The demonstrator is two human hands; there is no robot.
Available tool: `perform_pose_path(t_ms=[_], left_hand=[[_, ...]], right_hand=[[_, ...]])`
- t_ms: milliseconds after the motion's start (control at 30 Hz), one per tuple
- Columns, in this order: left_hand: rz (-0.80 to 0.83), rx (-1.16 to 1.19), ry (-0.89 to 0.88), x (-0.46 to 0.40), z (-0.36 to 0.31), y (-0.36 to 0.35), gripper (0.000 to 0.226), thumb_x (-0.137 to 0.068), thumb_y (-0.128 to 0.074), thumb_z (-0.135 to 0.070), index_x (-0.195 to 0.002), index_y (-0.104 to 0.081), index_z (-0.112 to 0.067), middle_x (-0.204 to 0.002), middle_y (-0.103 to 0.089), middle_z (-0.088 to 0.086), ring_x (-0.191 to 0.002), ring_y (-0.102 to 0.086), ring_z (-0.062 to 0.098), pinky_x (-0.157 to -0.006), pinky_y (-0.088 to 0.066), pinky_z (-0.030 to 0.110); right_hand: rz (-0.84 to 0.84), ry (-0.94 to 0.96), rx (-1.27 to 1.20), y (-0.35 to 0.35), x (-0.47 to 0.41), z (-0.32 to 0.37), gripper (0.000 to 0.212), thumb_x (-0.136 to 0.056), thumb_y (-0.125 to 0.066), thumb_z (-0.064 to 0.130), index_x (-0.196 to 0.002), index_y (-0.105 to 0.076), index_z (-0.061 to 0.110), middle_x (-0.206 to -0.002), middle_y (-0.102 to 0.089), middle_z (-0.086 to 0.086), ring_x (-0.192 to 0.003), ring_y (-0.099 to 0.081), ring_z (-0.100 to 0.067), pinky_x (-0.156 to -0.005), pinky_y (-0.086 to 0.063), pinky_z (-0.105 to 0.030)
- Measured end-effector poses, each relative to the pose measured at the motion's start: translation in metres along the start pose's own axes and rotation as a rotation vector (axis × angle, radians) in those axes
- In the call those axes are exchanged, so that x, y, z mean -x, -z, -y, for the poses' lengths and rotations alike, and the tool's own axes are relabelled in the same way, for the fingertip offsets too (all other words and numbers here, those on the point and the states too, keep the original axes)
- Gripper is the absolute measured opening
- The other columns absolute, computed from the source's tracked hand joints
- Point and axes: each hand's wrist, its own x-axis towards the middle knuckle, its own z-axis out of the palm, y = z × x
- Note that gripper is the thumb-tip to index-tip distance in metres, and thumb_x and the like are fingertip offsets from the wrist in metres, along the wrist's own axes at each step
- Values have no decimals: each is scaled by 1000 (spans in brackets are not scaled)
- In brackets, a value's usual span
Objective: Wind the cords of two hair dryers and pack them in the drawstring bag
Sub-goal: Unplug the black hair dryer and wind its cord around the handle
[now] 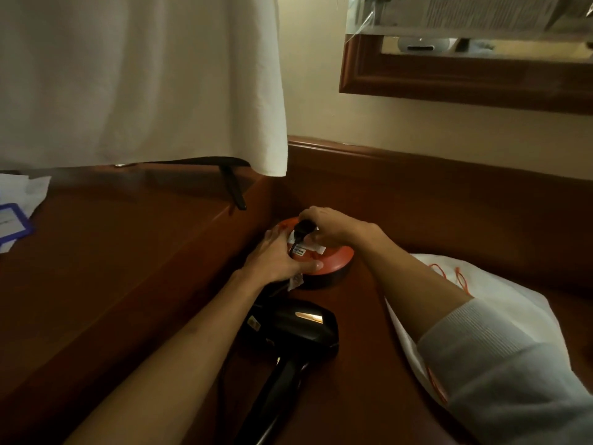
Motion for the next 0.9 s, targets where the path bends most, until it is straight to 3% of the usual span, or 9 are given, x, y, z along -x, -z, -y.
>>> perform_pose_path(t_ms=[100,200,333,433,533,633,700,767,900], left_hand=[[13,-49,47,-5,0,2,122,-62,-75,-79,-160,-16,-36,-169,-20,1,-155,-20,32,-120,-26,59],[91,-107,33,-3,-4,8,125,-62,-71,-84,-162,-12,-36,-172,-11,4,-158,-10,32,-125,-11,59],[134,-24,37,19,-11,28,120,-69,-67,-83,-163,-16,-28,-173,1,2,-159,-1,29,-127,-2,57],[-35,94,-14,61,-19,40,107,-73,-75,-71,-159,-27,-28,-171,-16,0,-155,-21,27,-124,-26,48],[-269,170,-96,123,-26,31,63,-88,-78,-39,-143,-53,-23,-149,-52,0,-134,-47,13,-97,-39,18],[-342,204,-59,182,-31,5,36,-91,-75,-29,-124,-64,-26,-135,-58,-4,-128,-52,12,-96,-45,27],[-377,208,-12,213,-31,-18,31,-91,-74,-27,-119,-61,-29,-138,-54,-7,-130,-50,13,-104,-47,33],[-417,190,20,237,-26,-38,33,-91,-73,-31,-121,-59,-29,-138,-51,-9,-130,-48,12,-102,-43,28],[-334,83,92,261,-9,-68,57,-84,-77,-47,-132,-51,-29,-134,-51,-6,-128,-49,18,-100,-49,35]], right_hand=[[-94,-9,-166,8,6,-7,54,-94,-69,24,-142,-49,13,-139,-50,-8,-124,-53,-27,-100,-50,-36],[-197,-39,-225,8,30,-11,53,-89,-74,31,-135,-54,13,-133,-55,-8,-118,-57,-24,-99,-52,-36],[-377,-179,-243,-24,82,-15,45,-79,-74,49,-106,-60,17,-106,-62,0,-91,-62,-18,-75,-58,-40],[-429,-276,-240,-49,113,-15,44,-80,-73,53,-102,-57,18,-101,-62,0,-86,-58,-17,-65,-49,-30],[-401,-365,-257,-63,123,-13,45,-82,-73,51,-107,-60,16,-105,-66,-4,-92,-63,-21,-78,-58,-41],[-307,-414,-246,-69,127,-13,53,-83,-71,53,-121,-60,17,-119,-67,-8,-106,-64,-26,-89,-56,-47],[-199,-428,-250,-69,134,-10,64,-83,-72,54,-133,-53,19,-130,-64,-7,-116,-61,-29,-98,-52,-50],[-159,-417,-230,-67,143,-5,73,-82,-72,56,-141,-46,22,-136,-62,-6,-123,-58,-31,-103,-48,-52],[-274,-357,-245,-59,175,18,78,-82,-72,55,-147,-39,25,-139,-59,-6,-127,-55,-30,-104,-47,-50]])
